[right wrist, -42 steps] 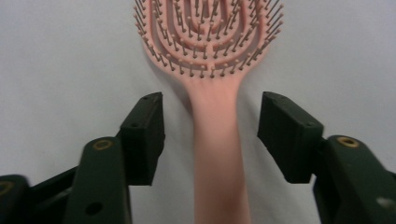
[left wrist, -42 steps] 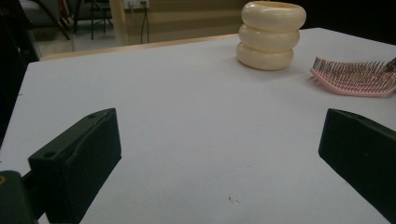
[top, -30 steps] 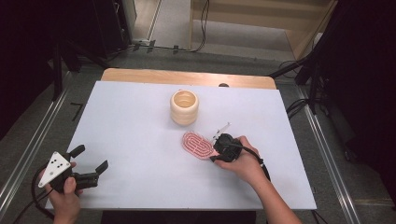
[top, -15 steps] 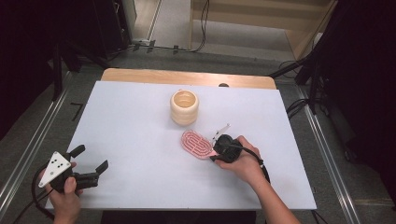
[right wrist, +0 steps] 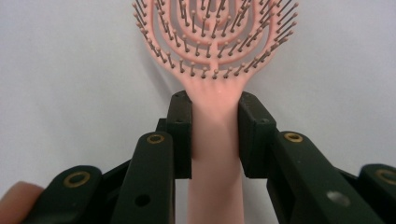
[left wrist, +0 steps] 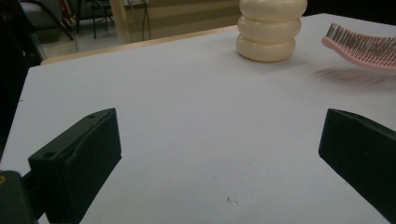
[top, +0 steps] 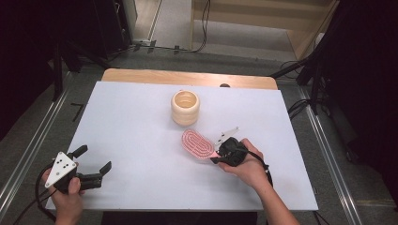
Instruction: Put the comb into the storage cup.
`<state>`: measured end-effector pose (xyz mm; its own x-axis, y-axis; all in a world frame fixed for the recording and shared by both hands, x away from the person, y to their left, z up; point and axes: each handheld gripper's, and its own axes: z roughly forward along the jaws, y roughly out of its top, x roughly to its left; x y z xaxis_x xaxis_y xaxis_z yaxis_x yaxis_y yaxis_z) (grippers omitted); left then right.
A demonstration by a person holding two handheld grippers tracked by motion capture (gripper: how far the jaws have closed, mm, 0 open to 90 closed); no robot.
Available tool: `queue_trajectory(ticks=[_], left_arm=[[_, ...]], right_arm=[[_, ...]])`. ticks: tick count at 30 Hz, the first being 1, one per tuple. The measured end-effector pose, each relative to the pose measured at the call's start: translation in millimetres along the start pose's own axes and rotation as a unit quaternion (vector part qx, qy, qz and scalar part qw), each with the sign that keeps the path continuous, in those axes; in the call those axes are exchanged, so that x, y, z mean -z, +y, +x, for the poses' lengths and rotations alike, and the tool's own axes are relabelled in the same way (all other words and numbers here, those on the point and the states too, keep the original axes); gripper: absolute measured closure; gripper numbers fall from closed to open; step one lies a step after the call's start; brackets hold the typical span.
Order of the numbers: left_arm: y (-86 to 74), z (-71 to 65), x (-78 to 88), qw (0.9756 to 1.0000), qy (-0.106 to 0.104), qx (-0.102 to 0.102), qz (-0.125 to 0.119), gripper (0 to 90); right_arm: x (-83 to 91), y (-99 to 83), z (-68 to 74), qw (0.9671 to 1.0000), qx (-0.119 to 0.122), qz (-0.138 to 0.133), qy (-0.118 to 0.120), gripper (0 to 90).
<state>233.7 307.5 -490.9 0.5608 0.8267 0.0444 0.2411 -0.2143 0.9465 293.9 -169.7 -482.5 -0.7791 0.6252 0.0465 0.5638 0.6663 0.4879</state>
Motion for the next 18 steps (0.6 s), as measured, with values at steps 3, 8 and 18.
queue_trajectory(ticks=[3,8,18], left_arm=[[1.7,-2.7,-0.6,1.0000,-0.001,-0.001,0.003,0.0],[8.1,-8.6,-1.8,0.9999,-0.011,0.001,0.000,0.0],[31.5,-24.7,-7.5,0.9992,-0.036,0.004,-0.015,0.0]], right_arm=[[2.7,0.1,1.9,0.9999,-0.002,-0.013,0.004,67.7],[6.7,-0.1,3.8,0.9993,-0.003,-0.036,0.006,67.7],[14.1,-4.0,5.9,0.9964,-0.008,-0.084,0.005,67.7]])
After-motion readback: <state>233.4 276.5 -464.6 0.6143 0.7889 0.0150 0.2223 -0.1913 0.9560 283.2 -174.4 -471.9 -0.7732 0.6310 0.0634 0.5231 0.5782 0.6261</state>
